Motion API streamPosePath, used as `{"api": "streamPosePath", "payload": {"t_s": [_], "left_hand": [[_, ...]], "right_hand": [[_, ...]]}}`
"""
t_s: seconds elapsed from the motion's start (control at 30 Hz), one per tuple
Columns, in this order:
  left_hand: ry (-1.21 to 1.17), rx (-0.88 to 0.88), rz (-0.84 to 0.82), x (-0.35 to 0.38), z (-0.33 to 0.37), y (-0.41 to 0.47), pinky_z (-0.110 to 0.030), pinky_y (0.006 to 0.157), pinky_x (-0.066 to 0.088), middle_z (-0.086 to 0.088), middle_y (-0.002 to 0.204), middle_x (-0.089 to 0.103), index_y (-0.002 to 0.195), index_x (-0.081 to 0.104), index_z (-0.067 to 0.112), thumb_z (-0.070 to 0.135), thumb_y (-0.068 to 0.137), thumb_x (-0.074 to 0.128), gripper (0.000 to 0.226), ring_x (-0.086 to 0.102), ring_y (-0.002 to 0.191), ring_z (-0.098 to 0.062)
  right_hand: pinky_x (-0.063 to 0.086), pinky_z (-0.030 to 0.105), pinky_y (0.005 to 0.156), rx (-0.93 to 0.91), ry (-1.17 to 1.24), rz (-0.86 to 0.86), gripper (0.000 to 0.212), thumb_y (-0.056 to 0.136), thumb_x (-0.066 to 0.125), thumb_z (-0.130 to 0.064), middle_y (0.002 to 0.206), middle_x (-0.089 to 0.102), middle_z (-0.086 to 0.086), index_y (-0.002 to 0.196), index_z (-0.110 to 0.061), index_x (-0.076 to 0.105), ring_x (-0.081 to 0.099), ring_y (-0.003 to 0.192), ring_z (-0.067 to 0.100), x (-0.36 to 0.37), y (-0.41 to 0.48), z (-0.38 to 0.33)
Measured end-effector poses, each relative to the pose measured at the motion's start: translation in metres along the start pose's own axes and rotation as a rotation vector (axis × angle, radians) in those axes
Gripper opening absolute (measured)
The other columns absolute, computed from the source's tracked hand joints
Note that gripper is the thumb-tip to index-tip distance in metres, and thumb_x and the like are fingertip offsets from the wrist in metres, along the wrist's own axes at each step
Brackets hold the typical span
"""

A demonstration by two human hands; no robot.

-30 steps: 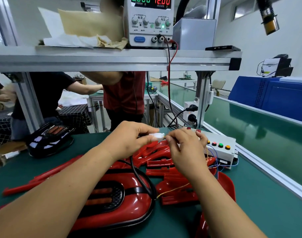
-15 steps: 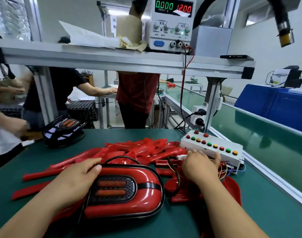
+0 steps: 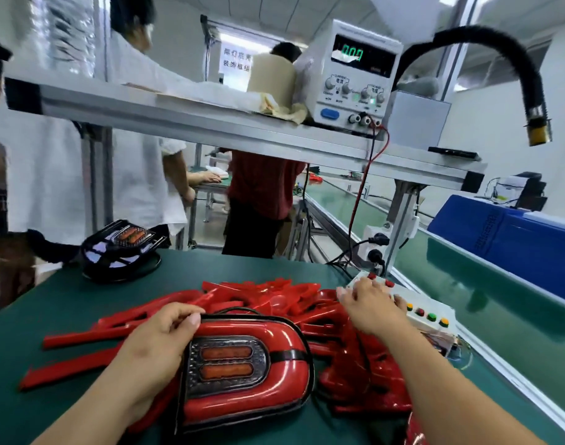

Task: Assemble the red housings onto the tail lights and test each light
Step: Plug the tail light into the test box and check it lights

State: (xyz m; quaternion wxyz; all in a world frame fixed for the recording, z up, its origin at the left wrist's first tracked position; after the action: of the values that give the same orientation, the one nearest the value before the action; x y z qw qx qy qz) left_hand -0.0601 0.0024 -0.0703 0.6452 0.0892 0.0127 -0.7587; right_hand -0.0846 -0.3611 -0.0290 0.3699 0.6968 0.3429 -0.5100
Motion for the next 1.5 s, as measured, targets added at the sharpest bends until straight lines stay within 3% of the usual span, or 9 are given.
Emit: {"api": "streamPosePath", "payload": {"t_s": [0.1,0.27,0.7,0.83,0.97,1.07,1.23,1.37,1.5], "left_hand": [[-0.014,0.014,0.033,-0.001,0.001,0.000,-0.017,0.072,0.038,0.008,0.104,0.065,0.092,0.070,0.035,0.024,0.098,0.056,0.019,0.056,0.097,-0.002],[0.045,0.045,0.043,-0.003,0.005,-0.001,-0.017,0.071,0.037,0.012,0.100,0.065,0.093,0.070,0.037,0.026,0.097,0.057,0.017,0.056,0.094,0.000],[0.055,0.022,0.034,-0.002,0.006,-0.001,-0.017,0.069,0.038,0.010,0.102,0.065,0.099,0.068,0.032,0.024,0.099,0.054,0.017,0.056,0.095,-0.004],[0.030,0.033,0.050,-0.002,0.005,0.000,-0.026,0.077,0.043,0.005,0.098,0.070,0.095,0.071,0.029,0.019,0.097,0.057,0.017,0.062,0.095,-0.012],[0.016,0.019,0.046,-0.002,0.000,0.003,-0.032,0.079,0.044,0.002,0.098,0.072,0.093,0.071,0.030,0.019,0.097,0.058,0.018,0.063,0.093,-0.014],[-0.004,-0.005,0.028,-0.002,-0.004,0.004,-0.041,0.093,0.048,-0.001,0.101,0.073,0.095,0.071,0.031,0.020,0.098,0.057,0.018,0.065,0.099,-0.021],[-0.011,-0.002,0.021,-0.001,-0.004,0.003,-0.045,0.101,0.046,0.002,0.106,0.071,0.098,0.071,0.032,0.023,0.099,0.056,0.018,0.064,0.104,-0.018],[-0.031,-0.011,0.016,-0.001,-0.003,0.002,-0.045,0.094,0.051,0.000,0.102,0.072,0.099,0.071,0.030,0.022,0.099,0.055,0.018,0.067,0.100,-0.020],[-0.022,-0.002,0.021,-0.002,0.001,0.001,-0.044,0.095,0.051,0.001,0.102,0.072,0.099,0.071,0.030,0.021,0.099,0.055,0.018,0.066,0.099,-0.018]], "right_hand": [[0.008,0.053,0.116,-0.035,-0.106,-0.081,0.082,0.084,0.017,-0.079,0.161,0.020,0.000,0.130,-0.020,0.051,0.002,0.150,0.017,0.024,0.016,-0.001],[0.002,0.054,0.117,-0.013,-0.171,-0.035,0.103,0.078,0.012,-0.086,0.163,0.010,0.004,0.147,-0.012,0.035,-0.010,0.150,0.021,0.033,0.025,-0.006],[-0.001,0.058,0.115,0.013,-0.235,-0.063,0.102,0.078,0.007,-0.086,0.164,0.003,0.000,0.154,-0.018,0.017,-0.002,0.149,0.035,0.041,0.023,0.003],[0.001,0.060,0.113,-0.020,-0.271,-0.068,0.110,0.071,0.003,-0.091,0.164,0.002,0.001,0.154,-0.019,0.014,0.001,0.148,0.038,0.041,0.024,0.003],[0.004,0.060,0.112,-0.033,-0.257,-0.077,0.121,0.055,-0.001,-0.098,0.164,0.001,-0.004,0.151,-0.027,0.021,0.002,0.148,0.039,0.041,0.024,0.002],[0.008,0.061,0.111,-0.041,-0.241,-0.084,0.114,0.054,0.003,-0.099,0.164,0.002,-0.005,0.141,-0.030,0.031,0.006,0.147,0.041,0.039,0.024,0.000],[0.021,0.058,0.103,-0.024,-0.259,-0.070,0.103,0.058,0.007,-0.099,0.158,0.024,-0.001,0.128,-0.031,0.038,0.029,0.139,0.040,0.031,0.025,-0.002],[0.026,0.055,0.097,-0.005,-0.242,-0.056,0.083,0.064,0.012,-0.095,0.139,0.049,0.002,0.106,-0.029,0.039,0.040,0.130,0.036,0.027,0.027,-0.002],[0.025,0.054,0.098,0.001,-0.250,-0.034,0.092,0.063,0.012,-0.095,0.136,0.049,0.002,0.116,-0.027,0.042,0.036,0.131,0.035,0.028,0.024,-0.002]]}}
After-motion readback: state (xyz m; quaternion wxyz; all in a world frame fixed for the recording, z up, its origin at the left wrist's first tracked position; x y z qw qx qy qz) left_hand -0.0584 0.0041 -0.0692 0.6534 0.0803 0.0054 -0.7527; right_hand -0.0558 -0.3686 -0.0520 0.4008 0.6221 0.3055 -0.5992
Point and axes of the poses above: each hand's wrist, its own y-axis towards the middle knuckle, its own x-axis out of the palm, z = x × y, the point moved 9 cm from there along y, towards the middle knuckle
